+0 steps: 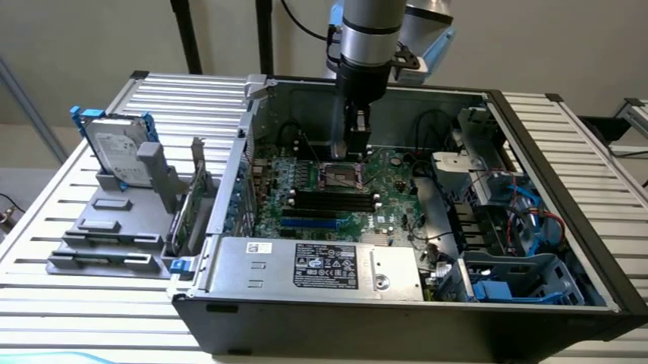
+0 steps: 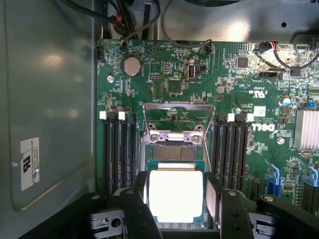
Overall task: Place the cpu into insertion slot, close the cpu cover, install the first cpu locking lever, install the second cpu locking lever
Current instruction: 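Place the cpu into insertion slot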
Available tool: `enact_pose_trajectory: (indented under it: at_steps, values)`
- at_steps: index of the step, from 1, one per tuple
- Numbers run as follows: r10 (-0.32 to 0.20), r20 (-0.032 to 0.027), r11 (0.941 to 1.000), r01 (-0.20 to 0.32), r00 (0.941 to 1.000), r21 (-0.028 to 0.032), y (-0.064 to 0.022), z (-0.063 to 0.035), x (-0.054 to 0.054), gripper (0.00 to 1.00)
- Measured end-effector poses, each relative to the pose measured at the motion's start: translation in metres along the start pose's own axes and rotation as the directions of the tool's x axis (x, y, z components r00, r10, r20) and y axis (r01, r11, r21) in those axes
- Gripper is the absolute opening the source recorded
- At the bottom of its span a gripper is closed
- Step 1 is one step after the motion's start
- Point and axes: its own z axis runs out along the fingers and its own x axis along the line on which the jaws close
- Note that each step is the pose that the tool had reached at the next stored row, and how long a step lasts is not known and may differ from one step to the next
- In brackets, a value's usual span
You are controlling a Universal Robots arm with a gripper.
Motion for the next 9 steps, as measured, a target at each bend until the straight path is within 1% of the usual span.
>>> enact_pose_trajectory:
  at_steps: [9]
  values:
    - [0.0,0.0,1.0,0.0,1.0,0.0,-0.0018,0.0163,0.0,0.55]
